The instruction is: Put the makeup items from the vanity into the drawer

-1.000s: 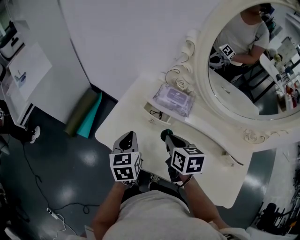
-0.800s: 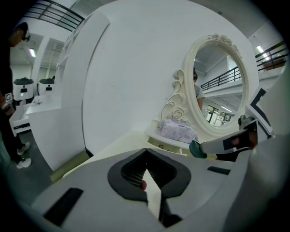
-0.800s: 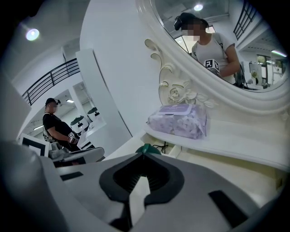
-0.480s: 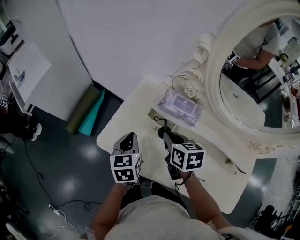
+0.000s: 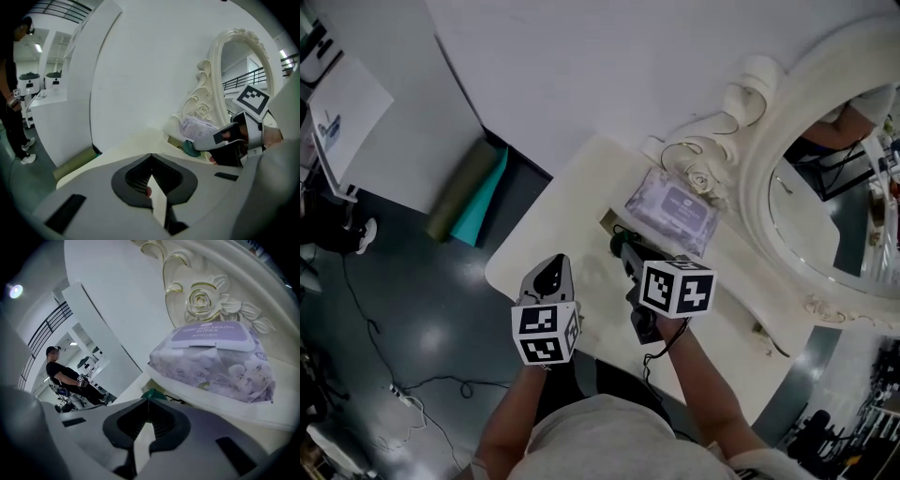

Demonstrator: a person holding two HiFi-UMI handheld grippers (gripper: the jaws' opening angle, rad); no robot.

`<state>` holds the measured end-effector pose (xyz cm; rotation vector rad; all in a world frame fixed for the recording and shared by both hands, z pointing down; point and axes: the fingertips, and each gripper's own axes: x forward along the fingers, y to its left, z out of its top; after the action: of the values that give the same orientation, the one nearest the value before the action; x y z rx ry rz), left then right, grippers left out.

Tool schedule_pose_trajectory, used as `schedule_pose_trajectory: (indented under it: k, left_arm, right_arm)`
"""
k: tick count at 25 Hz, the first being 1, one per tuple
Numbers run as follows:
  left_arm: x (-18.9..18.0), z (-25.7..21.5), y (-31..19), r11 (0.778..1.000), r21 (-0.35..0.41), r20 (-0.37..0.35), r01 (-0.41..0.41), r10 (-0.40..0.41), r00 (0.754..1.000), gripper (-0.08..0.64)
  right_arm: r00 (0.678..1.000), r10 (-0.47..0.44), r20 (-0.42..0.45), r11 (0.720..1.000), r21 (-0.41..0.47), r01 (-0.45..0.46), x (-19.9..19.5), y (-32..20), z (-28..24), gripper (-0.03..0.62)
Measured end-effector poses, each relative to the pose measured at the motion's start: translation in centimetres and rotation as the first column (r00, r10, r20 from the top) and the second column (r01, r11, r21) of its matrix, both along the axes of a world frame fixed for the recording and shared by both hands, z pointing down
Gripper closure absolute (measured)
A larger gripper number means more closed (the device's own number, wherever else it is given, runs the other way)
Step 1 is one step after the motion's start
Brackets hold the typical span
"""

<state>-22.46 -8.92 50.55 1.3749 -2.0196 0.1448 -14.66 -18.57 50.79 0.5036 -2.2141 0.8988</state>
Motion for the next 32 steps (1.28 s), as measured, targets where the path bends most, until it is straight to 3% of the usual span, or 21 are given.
schedule_pose_trajectory:
  k: [5, 12, 13, 15, 20, 32]
  left_arm:
    - [-0.8, 0.1, -0.4, 0.999, 0.009, -0.012, 0.031, -0.031, 0.999, 0.555]
    - [-0.7, 0.1, -0.4, 0.999, 0.016, -0.02, 0.043, -0.043, 0.999, 0.555]
    - [-0.6, 0.1, -0.3, 0.999, 0.016, -0.022, 0.044, -0.044, 0.999, 0.555]
    - [-0.4, 0.1, -0.2, 0.999, 0.017, -0.024, 0.045, -0.044, 0.999, 0.555]
    - [0.1, 0.1, -0.2, 0.999, 0.022, -0.027, 0.041, -0.04, 0.999, 0.555]
    - [0.7, -0.5, 0.8, 0.998, 0.035, -0.017, 0.045, -0.044, 0.999, 0.555]
  right_arm:
    - [0.999, 0.006, -0.037, 1.0, -0.024, -0.007, -0.3, -0.3, 1.0, 0.569]
    - [0.998, 0.045, -0.032, 0.999, 0.024, -0.044, 0.0, -1.1, 0.8, 0.563]
    - [0.998, 0.053, -0.022, 0.998, 0.023, -0.052, 0.1, -1.0, 0.6, 0.542]
    - [0.998, 0.065, -0.007, 0.998, 0.021, -0.064, 0.2, -1.0, 0.4, 0.426]
    - [0.997, 0.072, -0.003, 0.994, 0.078, -0.072, 0.7, -1.1, -0.3, 0.414]
    - [0.998, 0.06, 0.021, 0.992, 0.113, -0.062, 1.3, -0.2, -1.2, 0.416]
